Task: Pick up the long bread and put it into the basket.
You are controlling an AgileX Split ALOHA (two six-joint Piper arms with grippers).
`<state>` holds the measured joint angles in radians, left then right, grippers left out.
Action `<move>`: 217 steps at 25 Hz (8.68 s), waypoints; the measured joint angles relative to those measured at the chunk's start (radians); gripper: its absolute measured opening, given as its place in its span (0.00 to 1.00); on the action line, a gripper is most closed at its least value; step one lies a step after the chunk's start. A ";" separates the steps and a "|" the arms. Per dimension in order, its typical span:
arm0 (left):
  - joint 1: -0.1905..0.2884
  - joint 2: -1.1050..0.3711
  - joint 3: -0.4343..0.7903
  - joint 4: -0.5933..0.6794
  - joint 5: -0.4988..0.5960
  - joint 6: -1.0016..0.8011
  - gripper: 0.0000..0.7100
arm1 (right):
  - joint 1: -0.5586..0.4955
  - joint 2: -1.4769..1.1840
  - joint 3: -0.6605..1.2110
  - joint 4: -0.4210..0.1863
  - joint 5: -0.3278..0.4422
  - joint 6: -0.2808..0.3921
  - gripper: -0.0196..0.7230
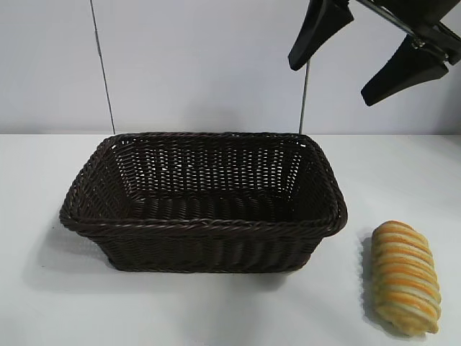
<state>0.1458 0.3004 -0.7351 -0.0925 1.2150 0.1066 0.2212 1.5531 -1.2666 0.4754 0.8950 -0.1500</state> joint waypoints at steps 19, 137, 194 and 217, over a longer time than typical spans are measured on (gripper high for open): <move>-0.031 -0.226 0.249 -0.017 -0.078 0.026 0.98 | 0.000 -0.024 0.000 -0.191 0.114 0.126 0.96; -0.109 -0.313 0.249 -0.020 -0.084 0.030 0.98 | 0.376 0.514 -0.186 -0.338 -0.291 -0.737 0.13; -0.111 -0.313 0.249 -0.019 -0.084 0.030 0.98 | -0.406 0.337 -0.614 -0.541 0.286 0.104 0.96; -0.111 -0.313 0.249 -0.019 -0.084 0.030 0.98 | -0.434 -0.632 -0.270 -0.490 0.368 0.139 0.96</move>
<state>0.0345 -0.0127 -0.4864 -0.1118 1.1305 0.1367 -0.2133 0.9210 -1.5362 -0.0142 1.2631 -0.0109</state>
